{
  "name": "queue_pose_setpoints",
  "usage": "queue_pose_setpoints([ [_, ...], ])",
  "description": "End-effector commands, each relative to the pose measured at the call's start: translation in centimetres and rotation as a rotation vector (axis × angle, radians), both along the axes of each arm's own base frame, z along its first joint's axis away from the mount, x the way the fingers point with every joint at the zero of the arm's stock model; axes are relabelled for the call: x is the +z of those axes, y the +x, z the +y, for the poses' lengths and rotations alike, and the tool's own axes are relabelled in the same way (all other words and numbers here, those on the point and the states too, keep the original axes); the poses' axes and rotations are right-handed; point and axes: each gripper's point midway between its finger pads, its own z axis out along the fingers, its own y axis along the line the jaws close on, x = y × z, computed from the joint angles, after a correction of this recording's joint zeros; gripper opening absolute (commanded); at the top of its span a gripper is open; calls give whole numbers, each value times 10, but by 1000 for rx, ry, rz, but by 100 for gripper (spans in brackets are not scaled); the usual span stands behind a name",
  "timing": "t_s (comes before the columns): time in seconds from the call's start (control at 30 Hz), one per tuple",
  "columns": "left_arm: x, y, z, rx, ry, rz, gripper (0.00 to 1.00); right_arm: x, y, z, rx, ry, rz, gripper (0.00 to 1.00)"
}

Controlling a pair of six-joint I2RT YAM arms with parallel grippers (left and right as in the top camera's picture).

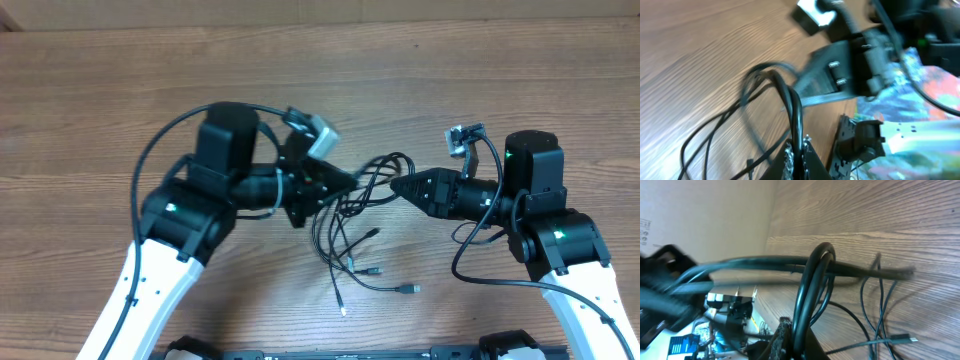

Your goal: Untangle cables

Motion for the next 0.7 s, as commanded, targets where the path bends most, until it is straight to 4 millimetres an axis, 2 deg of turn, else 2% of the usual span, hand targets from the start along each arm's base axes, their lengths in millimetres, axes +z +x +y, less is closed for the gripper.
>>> queue_pose_setpoints([
  [0.0, -8, 18, 26, 122, 42, 49, 4, 11, -2, 3, 20, 25, -19, 4],
  [0.13, -26, 30, 62, 254, 102, 134, 4, 21, -3, 8, 58, 64, -54, 4],
  [0.27, -30, 36, 81, 305, 114, 149, 4, 42, -4, 15, 102, 142, -94, 4],
  [0.5, -35, 34, 87, 312, 129, 165, 4, 70, 4, 19, 100, 223, -149, 4],
  [0.67, -35, 33, 87, 302, 137, 154, 4, 80, 7, 19, 102, 236, -196, 4],
])
